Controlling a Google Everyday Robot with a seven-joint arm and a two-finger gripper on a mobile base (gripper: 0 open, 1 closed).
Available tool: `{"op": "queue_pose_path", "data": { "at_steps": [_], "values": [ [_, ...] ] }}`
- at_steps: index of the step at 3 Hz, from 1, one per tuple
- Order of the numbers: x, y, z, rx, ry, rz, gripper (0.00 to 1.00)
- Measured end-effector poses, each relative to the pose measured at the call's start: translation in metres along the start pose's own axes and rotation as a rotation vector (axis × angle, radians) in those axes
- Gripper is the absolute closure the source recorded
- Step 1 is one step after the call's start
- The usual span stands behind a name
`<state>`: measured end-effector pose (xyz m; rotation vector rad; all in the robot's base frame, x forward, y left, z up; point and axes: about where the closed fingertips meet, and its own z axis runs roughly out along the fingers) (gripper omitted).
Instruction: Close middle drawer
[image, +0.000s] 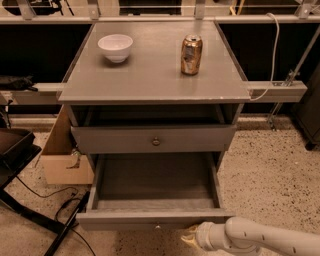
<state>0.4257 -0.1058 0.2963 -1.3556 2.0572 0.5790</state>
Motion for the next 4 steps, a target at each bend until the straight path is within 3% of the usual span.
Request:
{"op": "queue_pose_path", "data": {
  "at_steps": [2,4],
  "values": [
    [-0.013,-0.028,0.000,0.042,-0.026,-0.036,1.00],
    [-0.049,-0.077,-0.012,0.078,-0.034,-0.109,1.00]
  ]
}}
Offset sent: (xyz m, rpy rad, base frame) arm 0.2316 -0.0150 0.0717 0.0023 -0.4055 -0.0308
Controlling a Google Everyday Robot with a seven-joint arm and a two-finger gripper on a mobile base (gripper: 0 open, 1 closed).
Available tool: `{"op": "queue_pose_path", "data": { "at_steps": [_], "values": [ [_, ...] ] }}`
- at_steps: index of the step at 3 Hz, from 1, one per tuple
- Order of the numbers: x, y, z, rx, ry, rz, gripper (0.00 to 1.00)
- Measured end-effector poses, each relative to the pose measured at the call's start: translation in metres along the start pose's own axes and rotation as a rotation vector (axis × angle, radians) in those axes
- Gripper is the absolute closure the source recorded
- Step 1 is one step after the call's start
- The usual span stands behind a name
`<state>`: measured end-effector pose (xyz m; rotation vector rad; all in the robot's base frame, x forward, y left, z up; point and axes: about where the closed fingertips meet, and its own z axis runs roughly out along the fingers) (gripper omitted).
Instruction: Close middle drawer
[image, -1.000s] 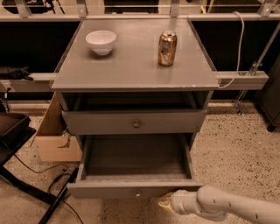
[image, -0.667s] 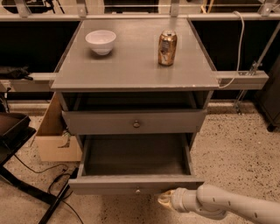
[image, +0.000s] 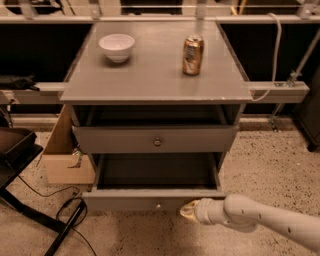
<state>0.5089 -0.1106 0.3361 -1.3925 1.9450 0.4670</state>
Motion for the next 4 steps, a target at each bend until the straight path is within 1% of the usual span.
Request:
{"op": "queue_pose_path", "data": {
  "at_steps": [1,2,3,4],
  "values": [
    [-0.017,-0.040,-0.003,0.041,-0.007,-0.032,1.00],
    [-0.020,-0.046,-0.004,0.049,-0.008,-0.038,1.00],
    [-0.053,-0.116,-0.008,0.120,-0.022,-0.094,1.00],
    [-0.063,-0.134,-0.011,0.145,-0.029,-0.106,0.74]
  ]
}}
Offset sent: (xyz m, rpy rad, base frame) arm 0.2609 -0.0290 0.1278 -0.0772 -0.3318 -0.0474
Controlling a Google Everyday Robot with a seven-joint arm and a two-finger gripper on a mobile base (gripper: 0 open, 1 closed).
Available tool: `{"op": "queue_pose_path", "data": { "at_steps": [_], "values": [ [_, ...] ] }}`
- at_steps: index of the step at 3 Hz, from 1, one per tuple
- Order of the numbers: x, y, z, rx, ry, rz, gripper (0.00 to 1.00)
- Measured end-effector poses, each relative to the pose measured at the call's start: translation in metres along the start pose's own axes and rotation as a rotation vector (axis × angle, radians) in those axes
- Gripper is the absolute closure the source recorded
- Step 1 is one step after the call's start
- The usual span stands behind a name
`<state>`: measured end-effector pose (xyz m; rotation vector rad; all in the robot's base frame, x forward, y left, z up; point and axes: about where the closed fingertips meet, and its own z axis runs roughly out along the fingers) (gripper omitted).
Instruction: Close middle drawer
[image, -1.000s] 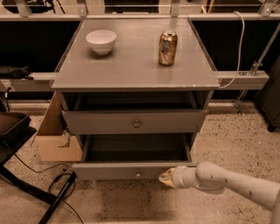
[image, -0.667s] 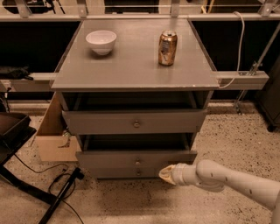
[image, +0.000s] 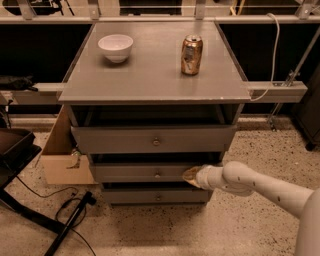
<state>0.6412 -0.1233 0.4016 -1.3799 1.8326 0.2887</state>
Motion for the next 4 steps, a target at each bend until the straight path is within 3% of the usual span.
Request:
{"op": "queue_pose_path", "data": {
  "at_steps": [2,3,4],
  "values": [
    [0.0000,0.0000,0.0000,0.000,0.000,0.000,0.27],
    [0.0000,0.0001,0.0000,0.000,0.000,0.000,0.27],
    [0.0000,0.0062,-0.0046,-0.005,0.000,-0.003,0.58]
  ]
}}
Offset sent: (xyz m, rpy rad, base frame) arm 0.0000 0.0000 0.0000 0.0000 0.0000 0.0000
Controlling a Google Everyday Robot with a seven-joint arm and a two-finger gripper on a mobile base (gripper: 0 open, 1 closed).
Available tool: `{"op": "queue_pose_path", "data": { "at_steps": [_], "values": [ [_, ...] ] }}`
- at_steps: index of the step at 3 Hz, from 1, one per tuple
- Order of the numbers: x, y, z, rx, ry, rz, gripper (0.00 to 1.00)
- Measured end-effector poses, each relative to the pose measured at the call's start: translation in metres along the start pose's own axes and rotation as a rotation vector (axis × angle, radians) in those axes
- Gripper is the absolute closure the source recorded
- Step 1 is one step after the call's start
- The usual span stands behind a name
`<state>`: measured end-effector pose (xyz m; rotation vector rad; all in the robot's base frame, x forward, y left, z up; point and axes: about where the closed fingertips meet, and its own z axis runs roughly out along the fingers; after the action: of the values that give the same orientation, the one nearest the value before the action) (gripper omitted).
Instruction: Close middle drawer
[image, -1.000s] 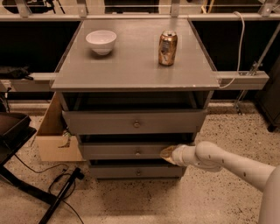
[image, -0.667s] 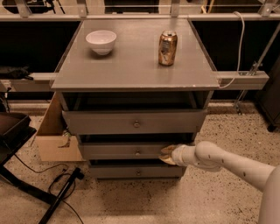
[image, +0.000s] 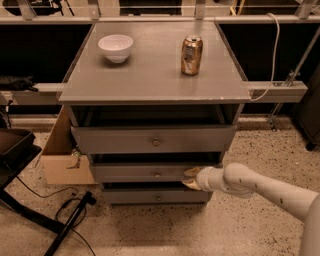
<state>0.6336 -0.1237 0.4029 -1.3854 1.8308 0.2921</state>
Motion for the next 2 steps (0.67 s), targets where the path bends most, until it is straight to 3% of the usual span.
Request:
{"op": "queue_pose_path", "data": {
  "at_steps": [1,2],
  "values": [
    [-0.017,0.042,-0.029,-0.069,-0.004,-0.040,0.81],
    [-0.032,0.095,-0.079,-0.203,0.059,-0.110,1.00]
  ]
}}
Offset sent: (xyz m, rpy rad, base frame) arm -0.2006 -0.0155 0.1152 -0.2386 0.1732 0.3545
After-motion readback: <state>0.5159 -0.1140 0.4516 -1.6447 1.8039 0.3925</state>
